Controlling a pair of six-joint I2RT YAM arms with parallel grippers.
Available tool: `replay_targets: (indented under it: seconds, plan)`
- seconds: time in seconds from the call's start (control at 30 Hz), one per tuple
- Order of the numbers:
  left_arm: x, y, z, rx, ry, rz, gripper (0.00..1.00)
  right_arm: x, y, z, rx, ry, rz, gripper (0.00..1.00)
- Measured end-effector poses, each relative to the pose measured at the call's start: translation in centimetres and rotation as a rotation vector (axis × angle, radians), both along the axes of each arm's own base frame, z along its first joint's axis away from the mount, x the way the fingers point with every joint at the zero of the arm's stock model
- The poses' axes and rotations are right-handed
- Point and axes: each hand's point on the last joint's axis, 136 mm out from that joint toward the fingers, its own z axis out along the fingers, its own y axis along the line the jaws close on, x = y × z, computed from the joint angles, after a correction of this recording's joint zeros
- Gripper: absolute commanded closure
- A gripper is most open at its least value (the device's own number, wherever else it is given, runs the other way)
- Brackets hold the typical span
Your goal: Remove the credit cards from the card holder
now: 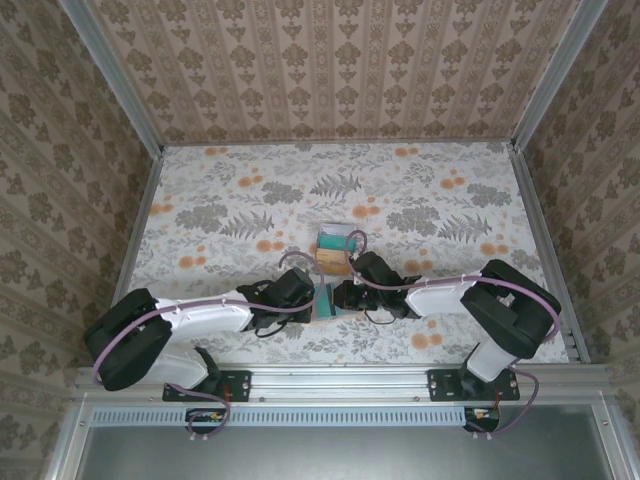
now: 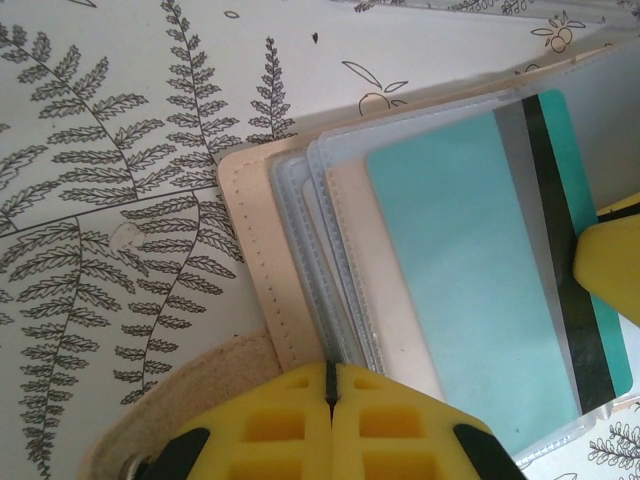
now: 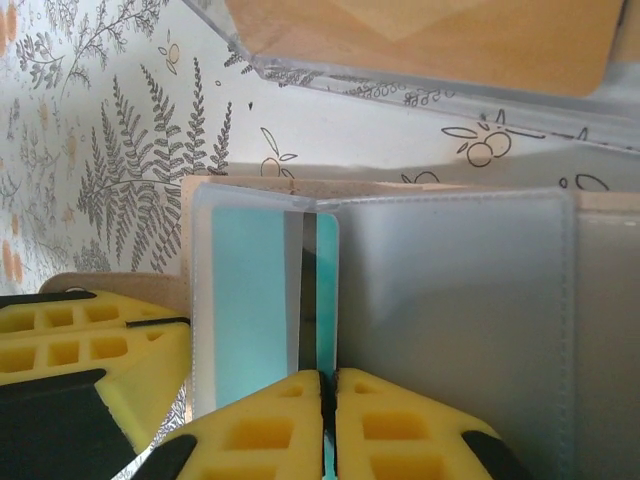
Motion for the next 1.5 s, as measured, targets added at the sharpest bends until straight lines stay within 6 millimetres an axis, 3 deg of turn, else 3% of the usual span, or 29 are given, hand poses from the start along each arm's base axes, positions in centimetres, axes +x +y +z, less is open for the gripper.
replay_targets:
  seconds: [0.47,0.77,0.87,1.27,1.33,1.37,1.5]
  plan:
    - [0.0,0.0,0.0,0.0,0.0,0.0,1.0,0.1,-2.5,-0.4,0.018,0.011,-0.07,0.95]
    - [0.0,0.0,0.0,0.0,0.0,0.0,1.0,-0.2,-5.2,0.0,0.018,0.004,-0.135,0.96]
    - [0.0,0.0,0.0,0.0,0.0,0.0,1.0,-0.4,-6.0,0.3,0.016,0.002,-0.149,1.0]
    - [-0.3,0.3,1.0,-0.007,-0.007,-0.008,1.0,-1.0,-8.2,5.6,-0.012,-0.146,-0.133,1.0]
    - [-0.1,0.2,1.9,-0.024,-0.02,-0.008,0.94,-0.8,-8.5,7.3,-0.029,-0.195,-0.117,1.0]
    - [0.0,0.2,2.4,-0.037,-0.033,-0.008,0.87,-0.5,-8.6,8.2,-0.041,-0.222,-0.109,1.0]
    - [0.5,0.2,4.9,-0.09,-0.098,-0.003,0.38,0.7,-8.2,12.3,-0.077,-0.339,-0.057,1.0]
